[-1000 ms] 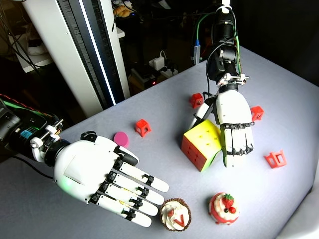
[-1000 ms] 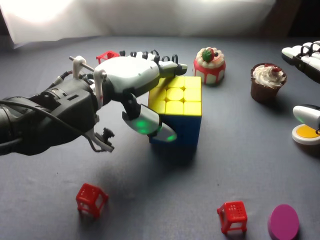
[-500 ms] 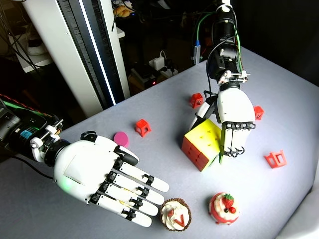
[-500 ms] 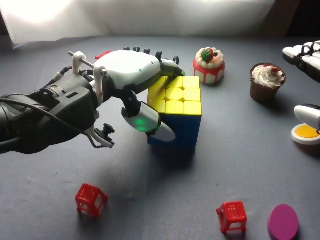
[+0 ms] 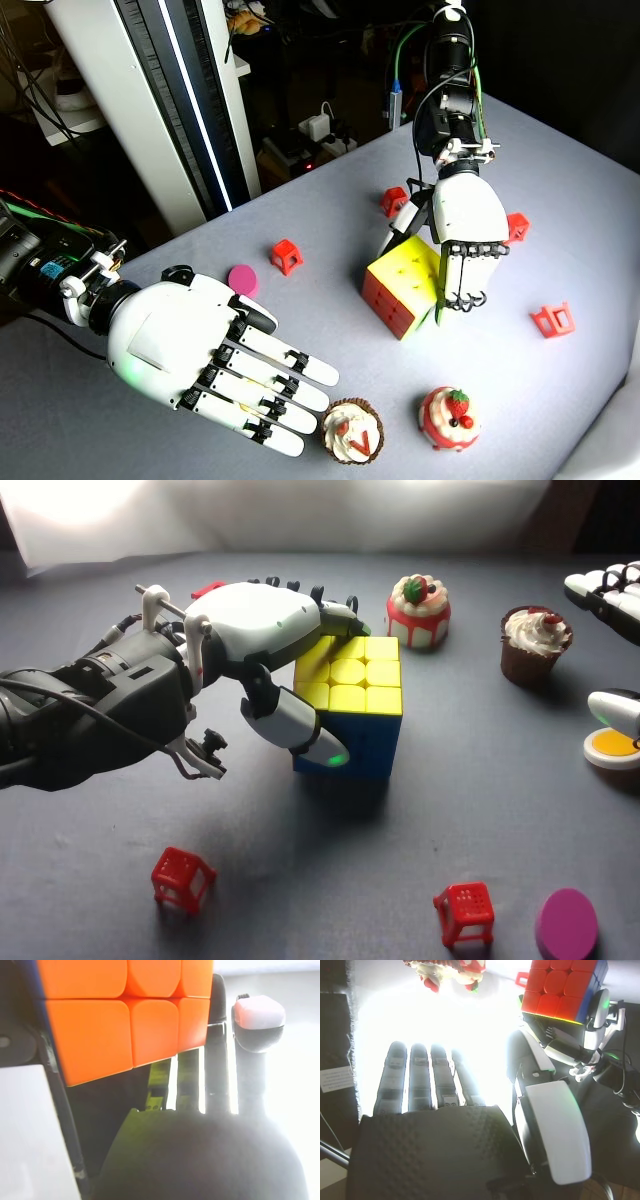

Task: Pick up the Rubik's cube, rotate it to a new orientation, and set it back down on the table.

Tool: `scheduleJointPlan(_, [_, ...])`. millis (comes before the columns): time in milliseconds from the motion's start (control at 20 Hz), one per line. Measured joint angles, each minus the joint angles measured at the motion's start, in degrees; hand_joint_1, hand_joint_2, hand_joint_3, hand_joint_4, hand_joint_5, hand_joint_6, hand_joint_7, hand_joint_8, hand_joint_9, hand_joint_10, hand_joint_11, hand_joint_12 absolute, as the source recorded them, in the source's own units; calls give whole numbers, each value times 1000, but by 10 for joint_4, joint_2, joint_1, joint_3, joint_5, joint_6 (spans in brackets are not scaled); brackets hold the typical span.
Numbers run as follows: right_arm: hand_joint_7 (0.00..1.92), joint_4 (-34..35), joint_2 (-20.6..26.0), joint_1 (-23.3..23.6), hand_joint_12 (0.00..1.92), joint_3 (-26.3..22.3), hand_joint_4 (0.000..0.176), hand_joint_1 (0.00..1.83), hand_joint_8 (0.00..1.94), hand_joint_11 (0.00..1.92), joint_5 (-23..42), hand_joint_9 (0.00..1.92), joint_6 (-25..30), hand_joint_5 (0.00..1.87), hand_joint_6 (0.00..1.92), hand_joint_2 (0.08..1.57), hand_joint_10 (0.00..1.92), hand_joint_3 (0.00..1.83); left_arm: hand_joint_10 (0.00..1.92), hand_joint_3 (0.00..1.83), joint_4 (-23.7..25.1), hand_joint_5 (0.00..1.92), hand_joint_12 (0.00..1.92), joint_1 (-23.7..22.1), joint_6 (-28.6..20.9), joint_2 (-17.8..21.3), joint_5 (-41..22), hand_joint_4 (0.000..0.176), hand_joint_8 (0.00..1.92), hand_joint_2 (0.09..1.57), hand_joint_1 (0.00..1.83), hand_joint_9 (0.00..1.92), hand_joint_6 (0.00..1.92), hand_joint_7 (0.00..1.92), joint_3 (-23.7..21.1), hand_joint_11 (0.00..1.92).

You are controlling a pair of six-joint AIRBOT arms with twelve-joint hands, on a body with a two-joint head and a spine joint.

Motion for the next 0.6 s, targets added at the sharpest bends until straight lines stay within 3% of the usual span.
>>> scheduleJointPlan(100, [0,0,0,0,0,0,0,466,0,0,0,0,0,0,0,1357,0,0,1427,0,1,1149,1874,1,-2,0,-1,0,1156,1078,1277,1046,522,1039,0,964])
scheduleJointPlan(150, [0,0,0,0,0,0,0,470,0,0,0,0,0,0,0,1360,0,0,1669,1,7,1112,1912,2,-8,5,-4,0,1352,1113,1261,1004,539,927,-5,1006])
scheduleJointPlan(200, [0,-1,0,0,0,0,0,469,0,0,1,0,1,0,0,1363,0,1,1753,2,13,1111,1919,2,-11,11,-10,0,1412,1124,1256,971,546,884,-10,1029])
scheduleJointPlan(300, [0,-3,0,0,0,0,0,441,0,0,2,0,4,0,0,1363,0,1,1654,0,19,1096,1921,2,-14,18,-28,0,1324,1115,1254,872,636,919,-17,884])
scheduleJointPlan(350, [0,-9,0,0,0,0,0,440,0,0,3,0,10,0,0,1366,0,3,1474,1,21,1064,1921,2,-14,19,-35,0,1233,1118,1229,810,796,908,-17,743])
scheduleJointPlan(500, [0,-30,0,1,0,0,0,451,0,0,6,0,26,0,0,1385,0,7,1568,0,25,1105,1921,2,-22,21,-43,0,1279,1103,1266,952,601,963,-17,919])
scheduleJointPlan(550, [0,-34,-1,3,10,0,0,482,0,17,8,0,32,0,0,1388,0,5,1560,0,28,1084,1921,2,-24,21,-45,0,1275,1106,1263,898,647,956,-18,880])
scheduleJointPlan(600, [0,-38,-1,6,177,0,0,526,0,3,8,0,34,0,0,1390,0,0,1479,2,30,1020,1921,2,-27,21,-48,0,1207,1108,1257,916,761,992,-18,865])
